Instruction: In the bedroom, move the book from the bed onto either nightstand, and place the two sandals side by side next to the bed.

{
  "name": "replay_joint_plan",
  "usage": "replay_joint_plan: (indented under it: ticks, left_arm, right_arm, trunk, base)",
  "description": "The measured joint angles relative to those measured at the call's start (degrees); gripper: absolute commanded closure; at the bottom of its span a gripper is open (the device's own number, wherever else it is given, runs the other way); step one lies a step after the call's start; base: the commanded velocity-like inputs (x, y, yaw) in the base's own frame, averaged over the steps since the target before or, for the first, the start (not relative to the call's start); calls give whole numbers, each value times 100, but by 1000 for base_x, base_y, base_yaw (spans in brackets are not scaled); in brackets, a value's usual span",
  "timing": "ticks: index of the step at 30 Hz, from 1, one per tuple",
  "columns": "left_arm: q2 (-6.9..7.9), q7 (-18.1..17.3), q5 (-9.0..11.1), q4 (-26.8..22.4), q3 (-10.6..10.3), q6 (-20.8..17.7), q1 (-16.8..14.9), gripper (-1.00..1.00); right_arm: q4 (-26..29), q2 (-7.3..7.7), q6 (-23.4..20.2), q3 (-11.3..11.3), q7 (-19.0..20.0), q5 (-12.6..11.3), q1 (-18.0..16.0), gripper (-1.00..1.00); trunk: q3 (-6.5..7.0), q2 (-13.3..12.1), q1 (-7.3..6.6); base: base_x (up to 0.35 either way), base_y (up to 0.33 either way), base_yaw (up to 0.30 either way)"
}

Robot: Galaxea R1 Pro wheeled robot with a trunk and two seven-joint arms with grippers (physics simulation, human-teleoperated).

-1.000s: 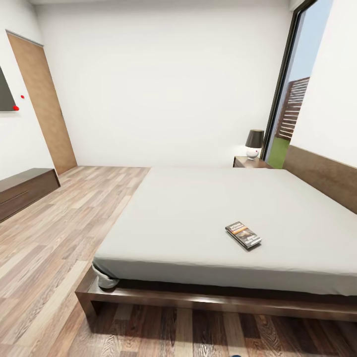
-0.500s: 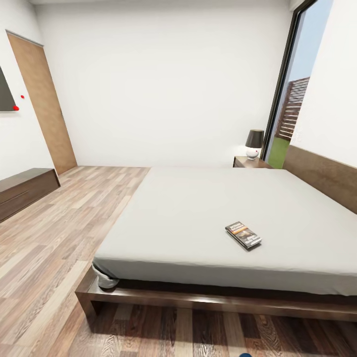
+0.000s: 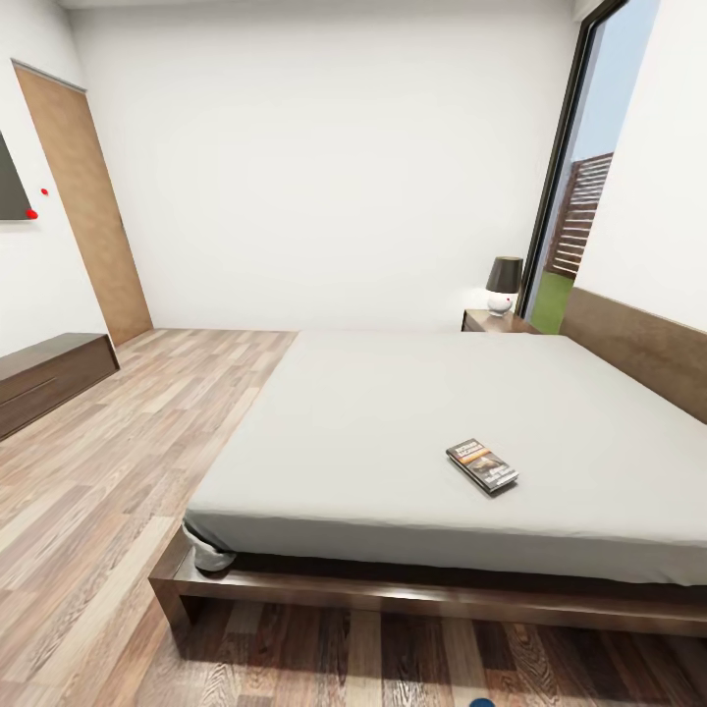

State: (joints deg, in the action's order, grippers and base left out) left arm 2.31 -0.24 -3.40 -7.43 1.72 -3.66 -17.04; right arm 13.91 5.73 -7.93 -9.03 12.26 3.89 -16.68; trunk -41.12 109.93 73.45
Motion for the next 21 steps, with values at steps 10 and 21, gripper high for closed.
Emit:
replay_joint_plan:
  ticks: [10,21]
  left_arm:
    - [-7,0,-2,0,-3,4,-1,100]
    - [5,280,13,-17,-4,4,-1,100]
  right_arm:
    - [-6,-11,-48,0,162,-6,-26,100]
    - [-17,-38,-56,0,153,1,-28,100]
  trunk:
    - [0,0,0]
    - [0,0,0]
  base:
    - [0,0,0]
    - [0,0,0]
